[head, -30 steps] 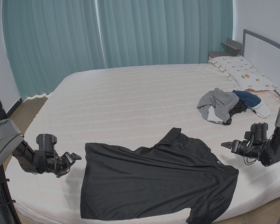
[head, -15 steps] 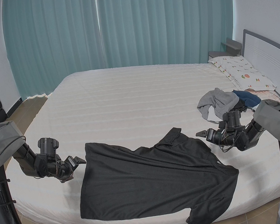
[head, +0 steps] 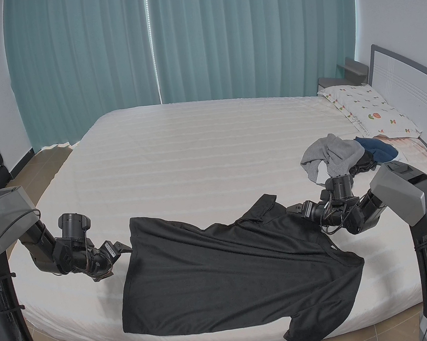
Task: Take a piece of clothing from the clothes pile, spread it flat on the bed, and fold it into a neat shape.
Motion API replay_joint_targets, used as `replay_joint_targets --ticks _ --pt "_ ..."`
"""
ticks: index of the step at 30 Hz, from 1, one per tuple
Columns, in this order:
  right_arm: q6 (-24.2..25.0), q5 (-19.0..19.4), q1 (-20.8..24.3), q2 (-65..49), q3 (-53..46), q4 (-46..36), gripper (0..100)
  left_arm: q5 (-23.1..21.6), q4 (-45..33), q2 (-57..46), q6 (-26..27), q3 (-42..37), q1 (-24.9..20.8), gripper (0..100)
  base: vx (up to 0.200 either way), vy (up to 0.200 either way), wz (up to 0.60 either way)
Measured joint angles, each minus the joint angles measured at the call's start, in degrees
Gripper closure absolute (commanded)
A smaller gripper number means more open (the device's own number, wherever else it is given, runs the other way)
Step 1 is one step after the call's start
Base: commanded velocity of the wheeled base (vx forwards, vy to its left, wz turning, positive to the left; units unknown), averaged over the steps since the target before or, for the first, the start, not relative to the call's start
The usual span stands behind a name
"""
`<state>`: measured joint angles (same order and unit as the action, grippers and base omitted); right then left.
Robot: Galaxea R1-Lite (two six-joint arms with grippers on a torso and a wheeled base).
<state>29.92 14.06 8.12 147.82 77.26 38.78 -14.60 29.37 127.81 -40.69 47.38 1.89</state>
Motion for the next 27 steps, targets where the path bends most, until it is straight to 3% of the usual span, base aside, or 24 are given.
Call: replay_joint_targets --ticks 18,27 --pt "0.5 -0.9 -1.6 -1.0 1.6 0.8 100 0.2 0.0 0.2 0.2 0.1 0.0 0 0.000 0.000 0.00" --pt "3.9 -6.4 -3.9 -0.6 8.2 1.0 100 0.7 0.5 0.5 -0.1 1.1 -0.2 0 0.000 0.000 0.00"
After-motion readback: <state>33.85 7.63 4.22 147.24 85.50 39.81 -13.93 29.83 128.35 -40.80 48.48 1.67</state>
